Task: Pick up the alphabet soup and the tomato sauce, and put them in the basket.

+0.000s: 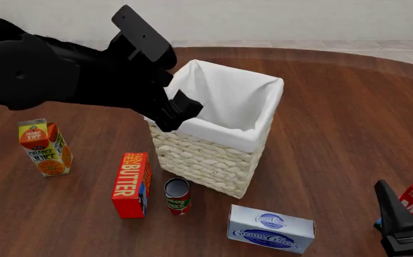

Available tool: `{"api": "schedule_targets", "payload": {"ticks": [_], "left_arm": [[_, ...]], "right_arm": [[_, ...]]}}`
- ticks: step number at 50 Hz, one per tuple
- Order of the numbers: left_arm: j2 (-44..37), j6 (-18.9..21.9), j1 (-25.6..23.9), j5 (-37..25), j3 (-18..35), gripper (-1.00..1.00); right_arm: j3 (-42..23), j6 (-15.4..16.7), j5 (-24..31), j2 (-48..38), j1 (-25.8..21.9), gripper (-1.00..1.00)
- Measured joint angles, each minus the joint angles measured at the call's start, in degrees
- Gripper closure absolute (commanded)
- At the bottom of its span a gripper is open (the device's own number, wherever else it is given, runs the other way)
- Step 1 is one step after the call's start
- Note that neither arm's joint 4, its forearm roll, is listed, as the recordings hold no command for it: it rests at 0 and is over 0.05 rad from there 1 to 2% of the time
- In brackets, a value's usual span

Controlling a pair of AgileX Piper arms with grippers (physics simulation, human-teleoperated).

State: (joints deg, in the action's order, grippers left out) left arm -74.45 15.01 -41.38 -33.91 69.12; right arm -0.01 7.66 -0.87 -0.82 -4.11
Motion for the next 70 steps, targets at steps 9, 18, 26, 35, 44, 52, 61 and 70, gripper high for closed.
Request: {"api": "schedule_targets", "payload": {"ticks": [9, 18, 26, 35, 44, 52, 61, 70], "left_arm": [[0.3, -1.0, 0.5, -0.8, -1.7, -1.00], [0.6, -2.0, 0.9, -0.9, -3.9, -1.00], [0.9, -2.9, 1.1, -0.8, -5.5, -1.00], [1.3, -3.8, 1.2, -0.8, -6.8, -1.00], [1.7, -4.8, 1.1, -0.8, -8.0, -1.00], [1.9, -6.2, 1.0, -0.7, -8.9, -1.00], [1.9, -7.7, 1.2, -0.5, -9.8, -1.00], [2.2, -8.7, 0.9, 0.0, -11.3, -1.00]], "right_arm": [[0.0, -0.2, -0.2, -0.2, 0.0, -1.00], [0.0, -0.3, -0.4, -0.4, -0.2, -1.00], [0.0, -0.5, -0.5, -0.4, -0.2, -1.00], [0.0, -0.6, 0.2, 0.2, -0.2, -1.00], [0.0, -0.7, 0.5, 0.6, -0.2, -1.00], [0.0, -0.7, 0.6, 0.7, -0.2, -1.00], [0.0, -0.7, 0.5, 0.7, -0.2, -1.00], [0.0, -0.8, 0.5, 0.7, -0.2, -1.00]]}}
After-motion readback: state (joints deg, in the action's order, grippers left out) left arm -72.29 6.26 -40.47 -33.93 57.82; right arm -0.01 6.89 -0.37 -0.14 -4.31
